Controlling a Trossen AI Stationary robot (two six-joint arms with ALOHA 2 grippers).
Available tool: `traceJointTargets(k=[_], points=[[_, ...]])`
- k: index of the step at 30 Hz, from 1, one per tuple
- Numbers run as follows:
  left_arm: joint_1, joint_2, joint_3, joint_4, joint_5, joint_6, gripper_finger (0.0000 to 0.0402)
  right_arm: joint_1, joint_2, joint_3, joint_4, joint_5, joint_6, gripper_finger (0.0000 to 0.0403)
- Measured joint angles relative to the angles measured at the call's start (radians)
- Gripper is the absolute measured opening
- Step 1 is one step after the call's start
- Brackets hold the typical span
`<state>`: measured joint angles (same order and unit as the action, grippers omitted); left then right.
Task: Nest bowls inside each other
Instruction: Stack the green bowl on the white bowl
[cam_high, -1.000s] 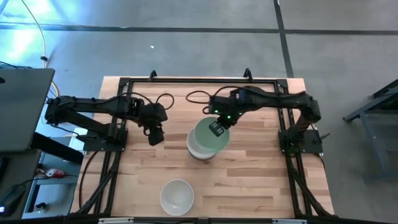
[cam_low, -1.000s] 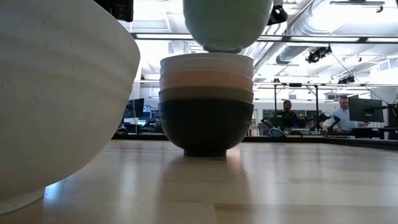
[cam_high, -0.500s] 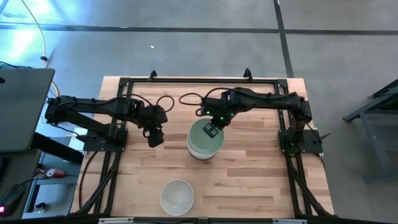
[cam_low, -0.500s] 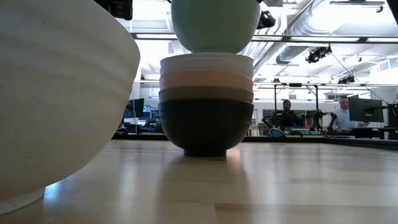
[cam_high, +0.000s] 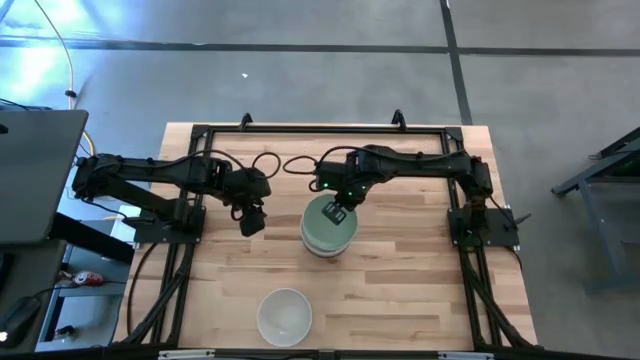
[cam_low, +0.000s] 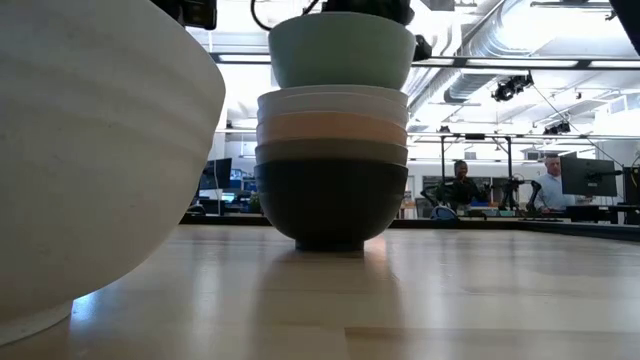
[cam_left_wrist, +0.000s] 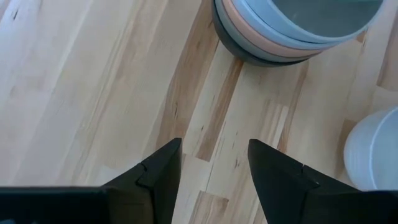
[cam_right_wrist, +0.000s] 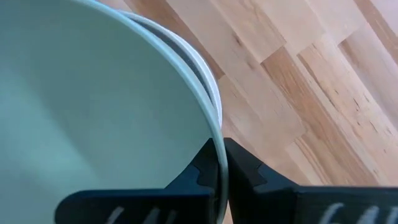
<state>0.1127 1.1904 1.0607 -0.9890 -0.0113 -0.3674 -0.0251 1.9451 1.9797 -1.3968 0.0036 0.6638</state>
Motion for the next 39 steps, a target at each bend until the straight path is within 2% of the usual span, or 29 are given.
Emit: traceJointTargets(k=[9, 19, 39], points=[[0.0, 0.0, 0.0, 0.0, 0.0, 0.0, 0.0173, -0.027, 0.036, 0.0, 0.008, -0.006, -0.046, 0.0], [0.0, 0.0, 0.0, 0.0, 0.0, 0.003, 0.0173, -0.03, 0.07, 0.0, 0.03, -0.06, -0.09, 0.0], [0.0, 0.0, 0.0, 0.001, 0.0, 0.011, 0.0173, -0.03, 0.071, 0.0, 0.05, -0.084, -0.115, 0.0]])
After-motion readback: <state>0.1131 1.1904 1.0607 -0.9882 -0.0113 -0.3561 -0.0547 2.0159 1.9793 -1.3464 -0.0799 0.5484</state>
